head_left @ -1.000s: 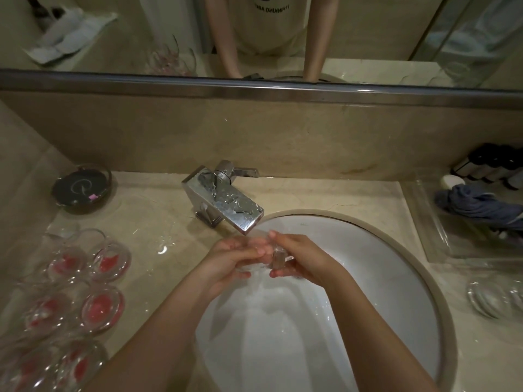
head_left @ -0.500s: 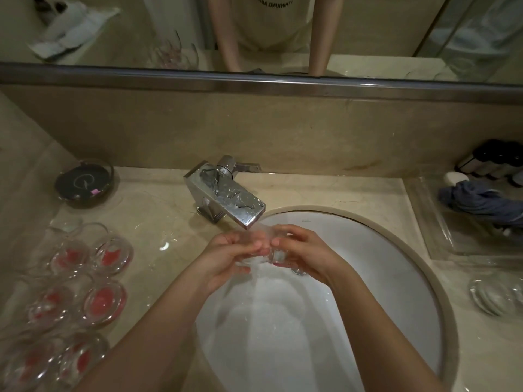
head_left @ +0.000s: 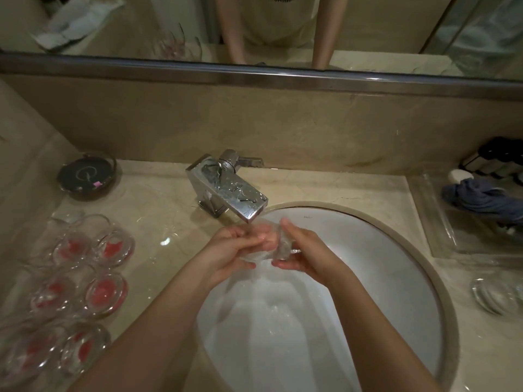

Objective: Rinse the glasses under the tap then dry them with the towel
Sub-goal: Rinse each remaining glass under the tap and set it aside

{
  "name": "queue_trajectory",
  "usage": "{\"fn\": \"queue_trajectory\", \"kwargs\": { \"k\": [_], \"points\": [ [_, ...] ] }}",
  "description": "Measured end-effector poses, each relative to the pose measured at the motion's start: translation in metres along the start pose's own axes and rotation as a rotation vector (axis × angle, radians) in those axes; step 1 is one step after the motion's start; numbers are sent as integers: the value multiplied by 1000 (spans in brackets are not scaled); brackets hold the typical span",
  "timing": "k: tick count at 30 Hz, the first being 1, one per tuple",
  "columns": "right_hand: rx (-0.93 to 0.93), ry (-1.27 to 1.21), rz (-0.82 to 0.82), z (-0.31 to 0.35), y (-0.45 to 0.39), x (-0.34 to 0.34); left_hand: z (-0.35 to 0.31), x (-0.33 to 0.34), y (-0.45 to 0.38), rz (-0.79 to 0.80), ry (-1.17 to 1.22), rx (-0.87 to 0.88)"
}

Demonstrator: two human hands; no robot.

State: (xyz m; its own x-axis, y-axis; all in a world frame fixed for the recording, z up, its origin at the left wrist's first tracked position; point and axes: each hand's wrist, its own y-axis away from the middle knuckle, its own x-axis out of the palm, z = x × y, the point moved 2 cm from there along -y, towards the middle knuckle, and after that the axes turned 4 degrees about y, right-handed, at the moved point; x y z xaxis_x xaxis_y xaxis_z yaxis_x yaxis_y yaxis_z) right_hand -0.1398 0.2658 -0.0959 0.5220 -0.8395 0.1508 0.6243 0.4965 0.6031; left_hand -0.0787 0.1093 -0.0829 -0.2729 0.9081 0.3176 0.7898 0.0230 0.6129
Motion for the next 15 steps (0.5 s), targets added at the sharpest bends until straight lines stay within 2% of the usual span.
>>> {"fn": "queue_trajectory", "kwargs": {
  "k": [2,7,11,15],
  "points": [
    [27,2,7,2,1,0,1,1,1,12,-38,-8],
    [-89,20,34,1,-3,-3,2,2,1,-3,18,5],
    [55,113,34,6,2,2,5,5,1,25,-43,-1],
    [-50,72,12,4,-2,-4,7,6,1,23,-62,2]
  ]
}}
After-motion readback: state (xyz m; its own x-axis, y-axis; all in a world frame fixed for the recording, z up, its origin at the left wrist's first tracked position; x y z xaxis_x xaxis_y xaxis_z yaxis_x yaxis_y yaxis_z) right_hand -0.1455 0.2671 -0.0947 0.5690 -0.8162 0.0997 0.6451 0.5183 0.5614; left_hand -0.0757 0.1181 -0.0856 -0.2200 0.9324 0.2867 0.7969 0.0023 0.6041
